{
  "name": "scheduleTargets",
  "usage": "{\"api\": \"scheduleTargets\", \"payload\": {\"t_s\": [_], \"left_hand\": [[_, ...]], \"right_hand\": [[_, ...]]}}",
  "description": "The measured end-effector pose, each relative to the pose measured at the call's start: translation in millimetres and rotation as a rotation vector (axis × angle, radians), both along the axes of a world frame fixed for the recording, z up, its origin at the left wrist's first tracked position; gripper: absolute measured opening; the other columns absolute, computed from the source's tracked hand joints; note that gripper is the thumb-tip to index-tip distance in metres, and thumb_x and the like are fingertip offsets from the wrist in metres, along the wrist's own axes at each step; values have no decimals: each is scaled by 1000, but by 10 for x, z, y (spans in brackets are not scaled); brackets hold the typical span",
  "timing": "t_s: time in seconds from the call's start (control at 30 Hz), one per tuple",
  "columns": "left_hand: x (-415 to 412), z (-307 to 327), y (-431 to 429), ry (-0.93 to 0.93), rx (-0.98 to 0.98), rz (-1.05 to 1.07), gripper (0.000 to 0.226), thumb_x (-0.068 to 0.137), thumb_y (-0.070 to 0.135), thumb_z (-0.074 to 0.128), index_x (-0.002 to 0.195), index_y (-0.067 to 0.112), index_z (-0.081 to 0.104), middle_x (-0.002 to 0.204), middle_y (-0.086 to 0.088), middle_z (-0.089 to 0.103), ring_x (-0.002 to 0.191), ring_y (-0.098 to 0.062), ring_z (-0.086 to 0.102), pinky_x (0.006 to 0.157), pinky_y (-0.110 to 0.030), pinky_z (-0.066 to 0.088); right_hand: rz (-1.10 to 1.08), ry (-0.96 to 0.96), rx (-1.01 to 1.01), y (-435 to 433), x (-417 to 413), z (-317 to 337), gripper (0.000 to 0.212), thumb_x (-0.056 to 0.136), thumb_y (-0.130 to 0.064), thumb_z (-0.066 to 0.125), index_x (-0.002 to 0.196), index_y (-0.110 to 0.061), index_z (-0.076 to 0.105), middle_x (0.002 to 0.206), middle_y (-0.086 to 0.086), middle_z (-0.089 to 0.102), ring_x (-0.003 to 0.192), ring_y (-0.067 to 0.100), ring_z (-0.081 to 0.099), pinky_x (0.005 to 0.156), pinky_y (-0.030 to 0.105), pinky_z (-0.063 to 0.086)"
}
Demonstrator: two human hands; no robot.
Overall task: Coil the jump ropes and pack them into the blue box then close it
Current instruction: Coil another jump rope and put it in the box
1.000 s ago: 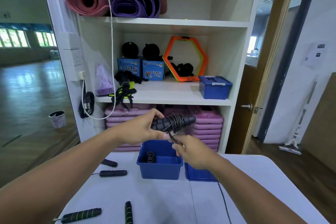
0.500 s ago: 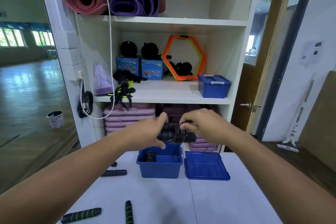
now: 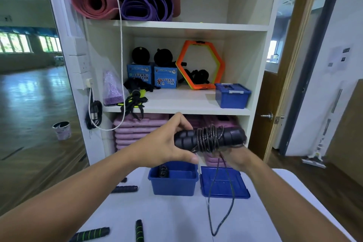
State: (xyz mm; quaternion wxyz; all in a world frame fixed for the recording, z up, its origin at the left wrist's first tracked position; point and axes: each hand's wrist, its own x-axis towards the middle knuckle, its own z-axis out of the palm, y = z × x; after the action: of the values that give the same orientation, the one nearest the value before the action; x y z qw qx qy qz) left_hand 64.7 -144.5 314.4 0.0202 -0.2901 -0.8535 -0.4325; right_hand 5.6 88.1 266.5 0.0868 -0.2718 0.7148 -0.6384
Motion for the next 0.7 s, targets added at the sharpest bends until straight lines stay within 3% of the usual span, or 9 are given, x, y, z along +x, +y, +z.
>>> {"api": "scheduleTargets", "payload": {"t_s": [0.17, 0.23, 0.3, 0.37, 0.43, 0.5, 0.6, 0.7], "left_hand": [[-247, -112, -73, 18, 79, 204, 64, 69, 41, 90, 109, 27, 42, 111, 1, 63, 103, -24, 63, 96, -44, 52], [-370, -132, -106, 63, -42, 323, 64, 72, 38, 89, 110, 26, 39, 103, 6, 61, 90, -19, 63, 81, -34, 55], [-482, -165, -142, 106, -153, 428, 63, 75, 36, 88, 112, 25, 38, 96, 9, 58, 78, -10, 58, 62, -22, 46], [-594, -239, -197, 143, -271, 477, 61, 78, 31, 86, 111, 24, 36, 90, 6, 59, 75, -10, 57, 58, -22, 44], [-671, -341, -213, 149, -384, 460, 56, 80, 25, 83, 108, 22, 34, 86, 1, 61, 75, -21, 61, 62, -35, 51], [-687, -416, -182, 131, -455, 428, 55, 80, 23, 82, 103, 19, 33, 80, 1, 59, 74, -26, 60, 58, -39, 46], [-633, -436, -98, 74, -513, 365, 57, 81, 29, 83, 102, 18, 32, 80, 3, 55, 72, -24, 58, 56, -37, 43], [-522, -422, -3, 57, -546, 298, 59, 80, 36, 84, 101, 22, 30, 80, 1, 54, 65, -17, 50, 51, -32, 36]], "right_hand": [[-116, 17, 196, -177, 130, -302, 27, 103, -28, 47, 105, -11, 68, 62, -3, 48, 51, 8, 35, 50, 21, 30], [-112, 92, 335, -222, 167, -369, 24, 104, -28, 46, 107, -16, 66, 64, -3, 48, 51, 5, 39, 50, 20, 35], [-101, 185, 519, -255, 196, -379, 18, 103, -28, 47, 107, -20, 62, 69, -5, 52, 56, 3, 43, 54, 20, 39], [-102, 277, 676, -263, 203, -312, 14, 102, -30, 47, 106, -24, 59, 79, -6, 59, 64, 7, 50, 61, 24, 44], [-111, 381, 840, -230, 210, -173, 15, 101, -34, 46, 105, -26, 57, 92, -5, 65, 78, 16, 59, 73, 35, 51], [-123, 515, 1016, -208, 220, -2, 18, 101, -36, 43, 106, -26, 57, 99, -1, 66, 87, 24, 61, 79, 45, 52], [-135, 752, 1222, -212, 235, 290, 22, 102, -35, 41, 114, -25, 57, 101, 2, 63, 84, 27, 59, 71, 40, 51], [-119, 1016, 1289, -180, 195, 556, 25, 102, -39, 42, 117, -27, 59, 110, -3, 66, 91, 25, 63, 73, 39, 53]]}}
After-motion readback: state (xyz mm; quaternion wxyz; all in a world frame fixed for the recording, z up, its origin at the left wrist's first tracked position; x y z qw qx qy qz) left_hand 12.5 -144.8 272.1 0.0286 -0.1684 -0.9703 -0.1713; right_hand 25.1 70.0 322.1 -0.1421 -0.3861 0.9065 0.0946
